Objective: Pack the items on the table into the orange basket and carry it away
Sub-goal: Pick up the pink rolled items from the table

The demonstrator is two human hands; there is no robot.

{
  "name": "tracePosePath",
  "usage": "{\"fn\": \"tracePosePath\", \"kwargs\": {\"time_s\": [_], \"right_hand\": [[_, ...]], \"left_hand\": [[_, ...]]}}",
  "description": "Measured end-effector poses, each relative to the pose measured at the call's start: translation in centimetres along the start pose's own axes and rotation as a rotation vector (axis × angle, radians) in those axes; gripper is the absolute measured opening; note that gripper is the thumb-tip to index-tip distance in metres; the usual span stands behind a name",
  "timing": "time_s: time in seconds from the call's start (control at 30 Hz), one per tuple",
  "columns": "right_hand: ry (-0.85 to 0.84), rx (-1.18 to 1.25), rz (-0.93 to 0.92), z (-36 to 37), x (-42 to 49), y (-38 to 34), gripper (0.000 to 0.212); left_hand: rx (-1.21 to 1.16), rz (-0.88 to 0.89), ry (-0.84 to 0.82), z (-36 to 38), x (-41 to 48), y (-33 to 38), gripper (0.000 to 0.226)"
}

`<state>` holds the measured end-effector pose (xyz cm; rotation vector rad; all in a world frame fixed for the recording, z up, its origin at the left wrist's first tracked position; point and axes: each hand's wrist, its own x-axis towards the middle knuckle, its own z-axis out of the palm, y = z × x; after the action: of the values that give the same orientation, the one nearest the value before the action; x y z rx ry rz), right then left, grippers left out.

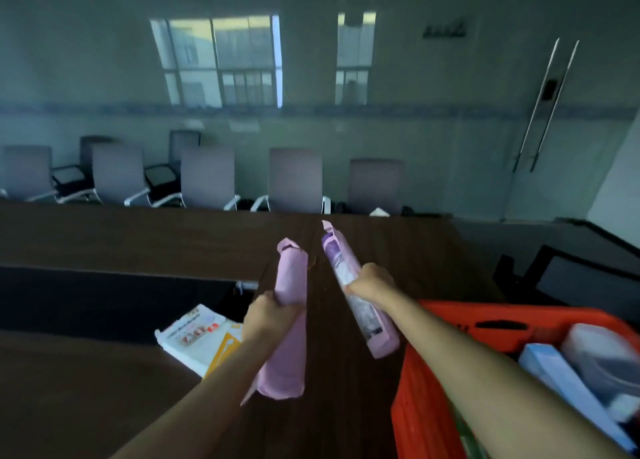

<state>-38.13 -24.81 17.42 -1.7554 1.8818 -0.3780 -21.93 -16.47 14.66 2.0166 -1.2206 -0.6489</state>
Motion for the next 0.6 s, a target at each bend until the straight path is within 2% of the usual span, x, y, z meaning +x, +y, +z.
{"fn": "tracePosePath", "kwargs": {"time_s": [0.1, 0.2, 0.27, 0.33, 0.47, 0.53, 0.57, 0.6], "right_hand": [[0.059, 0.057, -0.051, -4.8, -3.6, 1.8, 0.051], [0.078, 0.189, -0.021, -7.6, -6.7, 5.5, 0.049], [0.076, 0.316, 0.029, -8.6, -8.3, 9.1, 0.040], [0.061, 0.376, 0.106, -8.7, -9.7, 13.0, 0.023], [-0.020, 0.448, 0.235, -5.8, -12.0, 19.9, 0.027], [-0.024, 0.424, 0.279, -3.2, -12.9, 22.3, 0.018], [-0.047, 0.427, 0.292, -1.8, -13.5, 23.1, 0.022], [-0.080, 0.434, 0.306, -0.3, -13.8, 24.0, 0.035]], "left_hand": [[-0.113, 0.085, -0.017, 0.2, -3.4, 3.7, 0.046], [-0.234, 0.116, -0.085, 1.4, -6.9, 7.0, 0.046], [-0.322, 0.080, -0.167, 3.1, -9.3, 8.5, 0.051], [-0.383, 0.048, -0.238, 4.9, -11.4, 9.4, 0.055], [-0.374, 0.052, -0.270, 8.6, -14.8, 9.7, 0.045], [-0.375, 0.038, -0.277, 9.6, -15.9, 9.6, 0.044], [-0.379, 0.025, -0.280, 9.9, -16.4, 9.6, 0.045], [-0.381, 0.005, -0.280, 10.5, -16.8, 9.5, 0.045]]}}
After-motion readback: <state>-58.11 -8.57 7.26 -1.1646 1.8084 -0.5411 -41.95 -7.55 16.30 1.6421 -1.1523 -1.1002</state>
